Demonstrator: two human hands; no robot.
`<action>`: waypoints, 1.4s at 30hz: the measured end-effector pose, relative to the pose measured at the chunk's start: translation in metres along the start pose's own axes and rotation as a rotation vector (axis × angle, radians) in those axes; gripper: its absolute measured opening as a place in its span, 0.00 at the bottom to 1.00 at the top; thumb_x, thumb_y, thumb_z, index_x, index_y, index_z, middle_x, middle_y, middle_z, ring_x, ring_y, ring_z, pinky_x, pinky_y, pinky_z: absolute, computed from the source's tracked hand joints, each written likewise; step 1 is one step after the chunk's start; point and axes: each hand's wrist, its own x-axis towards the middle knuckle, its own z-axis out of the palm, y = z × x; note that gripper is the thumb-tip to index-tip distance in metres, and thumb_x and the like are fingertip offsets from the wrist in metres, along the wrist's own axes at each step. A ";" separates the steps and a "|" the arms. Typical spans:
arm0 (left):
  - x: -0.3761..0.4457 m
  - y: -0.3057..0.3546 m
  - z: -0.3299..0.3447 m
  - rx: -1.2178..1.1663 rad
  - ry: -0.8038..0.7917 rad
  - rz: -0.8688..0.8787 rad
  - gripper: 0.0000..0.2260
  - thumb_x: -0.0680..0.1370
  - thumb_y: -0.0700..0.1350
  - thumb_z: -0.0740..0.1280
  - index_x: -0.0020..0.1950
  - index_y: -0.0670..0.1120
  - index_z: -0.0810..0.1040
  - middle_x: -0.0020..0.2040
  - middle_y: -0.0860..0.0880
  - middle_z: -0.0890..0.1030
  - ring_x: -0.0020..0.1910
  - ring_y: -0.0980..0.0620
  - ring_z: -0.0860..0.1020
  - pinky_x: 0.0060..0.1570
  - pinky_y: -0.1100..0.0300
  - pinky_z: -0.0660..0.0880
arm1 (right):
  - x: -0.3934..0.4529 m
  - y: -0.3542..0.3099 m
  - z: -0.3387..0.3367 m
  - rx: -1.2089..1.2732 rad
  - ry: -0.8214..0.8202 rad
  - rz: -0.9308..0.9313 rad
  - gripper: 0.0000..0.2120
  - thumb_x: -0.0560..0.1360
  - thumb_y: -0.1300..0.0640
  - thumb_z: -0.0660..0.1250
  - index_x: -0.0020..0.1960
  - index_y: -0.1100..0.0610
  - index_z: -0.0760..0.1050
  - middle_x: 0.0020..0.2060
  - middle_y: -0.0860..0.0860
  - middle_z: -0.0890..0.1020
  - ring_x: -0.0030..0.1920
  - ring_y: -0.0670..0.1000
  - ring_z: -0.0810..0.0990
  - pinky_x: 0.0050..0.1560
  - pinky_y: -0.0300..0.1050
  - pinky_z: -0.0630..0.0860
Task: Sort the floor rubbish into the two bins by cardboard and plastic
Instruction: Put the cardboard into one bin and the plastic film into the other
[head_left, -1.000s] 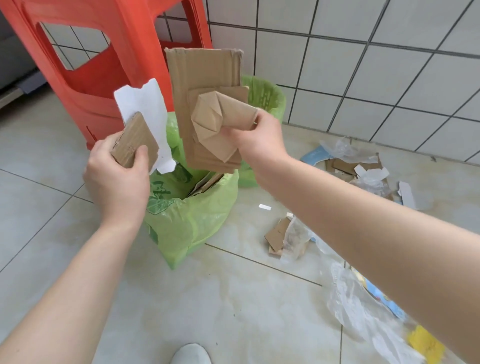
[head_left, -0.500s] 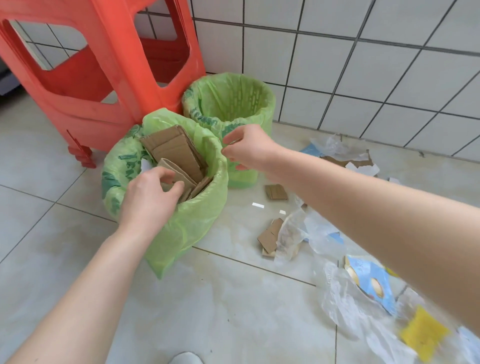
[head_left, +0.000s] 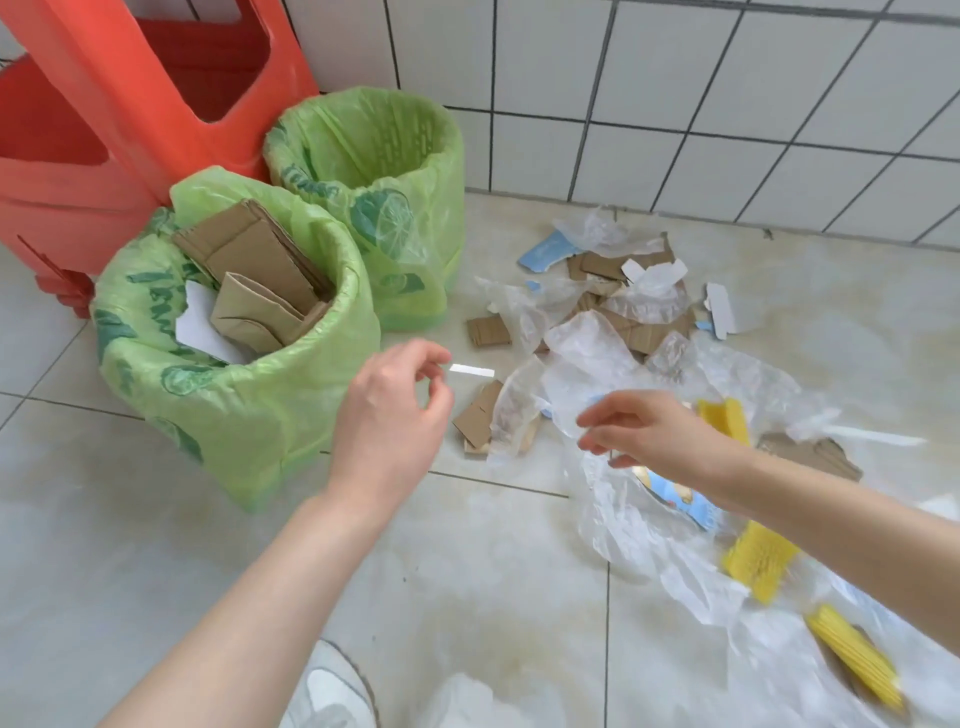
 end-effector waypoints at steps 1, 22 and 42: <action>-0.010 0.000 0.011 -0.001 -0.041 0.003 0.09 0.72 0.38 0.66 0.49 0.48 0.80 0.44 0.53 0.82 0.46 0.49 0.79 0.49 0.55 0.75 | -0.008 0.020 -0.004 0.018 0.015 0.040 0.07 0.76 0.64 0.64 0.53 0.59 0.78 0.43 0.52 0.85 0.49 0.52 0.82 0.53 0.48 0.78; -0.001 -0.041 0.123 0.292 -0.479 -0.214 0.15 0.74 0.43 0.66 0.60 0.45 0.74 0.62 0.47 0.69 0.63 0.45 0.68 0.59 0.50 0.72 | 0.052 0.148 -0.044 -0.645 0.251 0.110 0.31 0.72 0.52 0.70 0.71 0.57 0.62 0.65 0.59 0.68 0.63 0.62 0.68 0.62 0.52 0.67; 0.004 -0.043 0.137 0.288 -0.610 -0.363 0.18 0.70 0.45 0.72 0.55 0.45 0.71 0.50 0.44 0.78 0.52 0.42 0.74 0.48 0.52 0.73 | 0.036 0.148 0.008 -0.716 0.080 0.147 0.31 0.63 0.51 0.76 0.58 0.56 0.63 0.56 0.55 0.66 0.56 0.59 0.66 0.56 0.50 0.68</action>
